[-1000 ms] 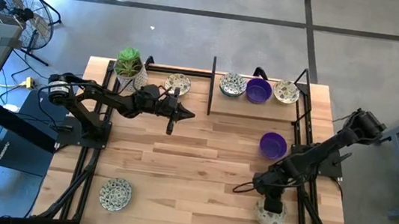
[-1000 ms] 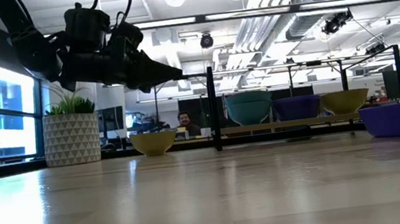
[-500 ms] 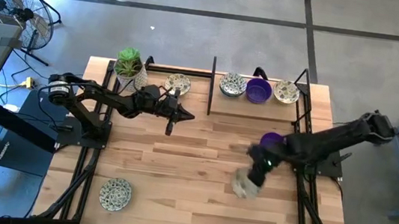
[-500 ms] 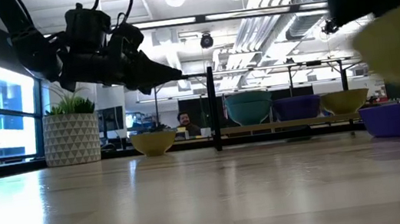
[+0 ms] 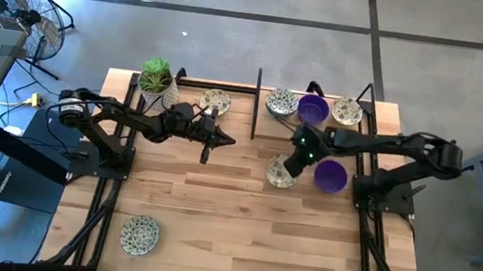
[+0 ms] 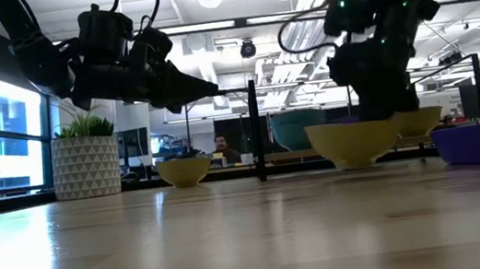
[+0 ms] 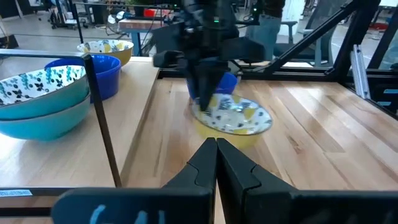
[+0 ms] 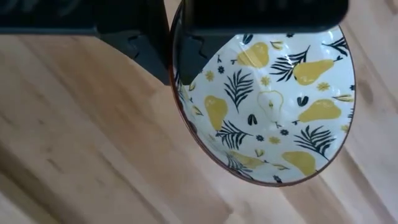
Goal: Pick & Place Mini bowls
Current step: Stack the bottom yellow bowl on top of the yellow bowl on the shelf
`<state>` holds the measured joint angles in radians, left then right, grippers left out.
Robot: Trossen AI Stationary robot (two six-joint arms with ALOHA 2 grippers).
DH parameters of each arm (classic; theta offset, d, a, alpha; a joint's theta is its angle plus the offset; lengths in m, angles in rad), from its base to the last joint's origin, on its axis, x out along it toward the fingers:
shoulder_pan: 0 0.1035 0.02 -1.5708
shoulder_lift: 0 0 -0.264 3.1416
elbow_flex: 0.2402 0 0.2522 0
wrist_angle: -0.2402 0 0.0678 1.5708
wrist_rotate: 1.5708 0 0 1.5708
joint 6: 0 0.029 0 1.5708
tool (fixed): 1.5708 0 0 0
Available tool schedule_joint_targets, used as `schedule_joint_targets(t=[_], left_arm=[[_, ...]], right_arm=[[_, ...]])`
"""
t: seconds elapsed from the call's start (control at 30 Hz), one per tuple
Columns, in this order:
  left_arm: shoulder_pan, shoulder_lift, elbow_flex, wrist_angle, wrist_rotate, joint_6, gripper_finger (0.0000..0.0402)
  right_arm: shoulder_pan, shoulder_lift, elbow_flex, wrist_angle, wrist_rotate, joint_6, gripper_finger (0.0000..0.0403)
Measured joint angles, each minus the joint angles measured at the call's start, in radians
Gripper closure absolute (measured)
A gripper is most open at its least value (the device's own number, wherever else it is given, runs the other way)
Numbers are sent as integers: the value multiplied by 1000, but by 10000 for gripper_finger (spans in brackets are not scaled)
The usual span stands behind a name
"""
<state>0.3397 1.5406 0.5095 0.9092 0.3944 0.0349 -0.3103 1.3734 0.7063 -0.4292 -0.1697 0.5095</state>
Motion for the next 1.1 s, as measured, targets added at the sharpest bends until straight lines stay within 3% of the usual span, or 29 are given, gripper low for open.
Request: schedule_joint_targets(t=[0.4, 0.63, 0.93, 1.1], left_arm=[[0, 0, 0, 0, 11, 3, 401], [0, 0, 0, 0, 11, 4, 401], [0, 0, 0, 0, 11, 5, 401], [0, 0, 0, 0, 10, 5, 401]], right_arm=[[-83, 28, 0, -52, 19, -73, 383], [-82, 16, 0, -51, 80, -85, 333], [-70, -160, 0, -55, 151, -130, 263], [60, -250, 0, -68, 254, -212, 259]])
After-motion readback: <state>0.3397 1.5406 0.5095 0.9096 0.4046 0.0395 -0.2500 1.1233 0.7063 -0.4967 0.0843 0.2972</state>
